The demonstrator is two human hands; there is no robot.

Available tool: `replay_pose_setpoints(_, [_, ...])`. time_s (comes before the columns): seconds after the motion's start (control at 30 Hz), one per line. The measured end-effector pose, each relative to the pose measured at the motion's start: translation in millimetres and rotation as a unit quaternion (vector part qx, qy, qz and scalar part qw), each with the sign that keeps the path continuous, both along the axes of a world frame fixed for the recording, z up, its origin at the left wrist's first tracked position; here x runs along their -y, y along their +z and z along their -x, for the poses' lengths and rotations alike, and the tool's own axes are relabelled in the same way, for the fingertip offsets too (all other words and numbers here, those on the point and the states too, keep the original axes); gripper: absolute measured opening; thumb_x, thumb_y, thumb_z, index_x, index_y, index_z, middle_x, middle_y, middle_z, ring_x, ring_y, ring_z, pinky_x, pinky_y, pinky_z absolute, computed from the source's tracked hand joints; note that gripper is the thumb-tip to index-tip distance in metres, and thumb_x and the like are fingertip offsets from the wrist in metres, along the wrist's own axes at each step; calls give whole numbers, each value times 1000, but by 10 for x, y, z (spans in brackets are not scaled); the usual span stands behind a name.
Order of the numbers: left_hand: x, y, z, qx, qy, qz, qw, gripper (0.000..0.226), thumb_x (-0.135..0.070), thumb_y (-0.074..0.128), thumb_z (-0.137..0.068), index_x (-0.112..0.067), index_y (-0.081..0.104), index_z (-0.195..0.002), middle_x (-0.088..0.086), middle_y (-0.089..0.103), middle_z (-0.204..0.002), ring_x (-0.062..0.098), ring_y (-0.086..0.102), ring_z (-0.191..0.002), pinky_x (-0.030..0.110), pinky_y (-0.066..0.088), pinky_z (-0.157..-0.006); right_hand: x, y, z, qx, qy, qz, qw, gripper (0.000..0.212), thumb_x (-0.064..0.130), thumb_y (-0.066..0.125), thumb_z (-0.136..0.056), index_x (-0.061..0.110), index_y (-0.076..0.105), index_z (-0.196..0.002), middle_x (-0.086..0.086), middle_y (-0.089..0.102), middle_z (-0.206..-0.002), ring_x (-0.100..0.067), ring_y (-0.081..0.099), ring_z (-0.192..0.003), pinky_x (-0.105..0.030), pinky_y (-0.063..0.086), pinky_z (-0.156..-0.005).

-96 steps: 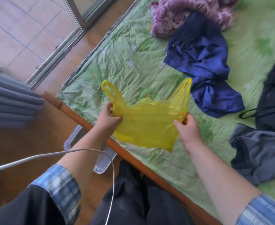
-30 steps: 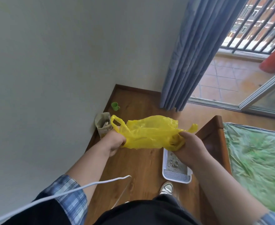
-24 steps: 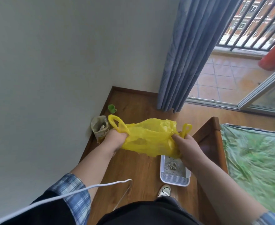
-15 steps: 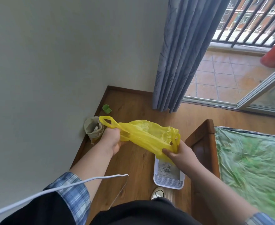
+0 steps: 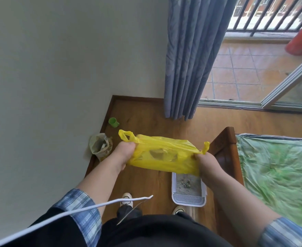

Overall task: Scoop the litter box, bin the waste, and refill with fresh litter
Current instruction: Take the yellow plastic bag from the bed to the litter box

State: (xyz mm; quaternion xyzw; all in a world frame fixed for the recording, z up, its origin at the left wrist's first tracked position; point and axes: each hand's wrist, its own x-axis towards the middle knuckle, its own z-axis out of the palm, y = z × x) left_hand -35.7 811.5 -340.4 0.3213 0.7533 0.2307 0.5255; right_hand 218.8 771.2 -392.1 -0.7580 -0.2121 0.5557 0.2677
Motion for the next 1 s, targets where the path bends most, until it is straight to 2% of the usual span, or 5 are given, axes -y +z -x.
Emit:
replay_pose_setpoints(0.2, [-480, -317, 425, 22, -151, 62, 986, 53, -6, 79, -72, -7, 62, -122, 11, 71, -104, 27, 68, -94, 42, 56, -85, -211, 136, 310, -187, -210, -10, 960, 19, -3, 42, -98, 0, 59, -105, -23, 66, -91, -36, 66, -79, -51, 56, -75])
replay_pose_setpoints(0.57, [-1927, -540, 1170, 52, -184, 63, 979, 22, -31, 65, -88, -12, 68, -98, 15, 72, -104, 31, 69, -92, 52, 56, -87, -624, 205, 1524, -297, -323, -12, 899, 17, 10, 49, -100, 4, 66, -99, -17, 73, -87, -29, 73, -71, -39, 61, -59])
replay_pose_setpoints(0.77, [-2041, -489, 852, 128, -201, 190, 953, 28, -26, 50, -102, -3, 63, -93, 13, 71, -64, 24, 69, -48, 37, 55, -38, -287, 120, 1651, -271, -360, -16, 893, 14, 14, 54, -96, 11, 67, -101, -14, 75, -97, -31, 72, -85, -40, 57, -73])
replay_pose_setpoints(0.87, [-1996, -579, 644, 164, -197, 236, 937, 41, -33, 36, -106, -2, 58, -90, 14, 72, -91, 27, 69, -58, 32, 52, -34, -16, 12, 1637, -229, -345, -7, 910, 16, 12, 64, -90, 10, 70, -104, -14, 75, -102, -31, 71, -93, -42, 58, -83])
replay_pose_setpoints(1.0, [-1903, -711, 459, 189, -256, 273, 908, 48, -37, 40, -104, 0, 58, -129, 23, 59, -133, 36, 69, -97, 50, 60, -66, 282, -230, 1658, -229, -424, -2, 876, 26, 13, 57, -97, 1, 67, -117, -17, 74, -108, -31, 72, -93, -39, 58, -79])
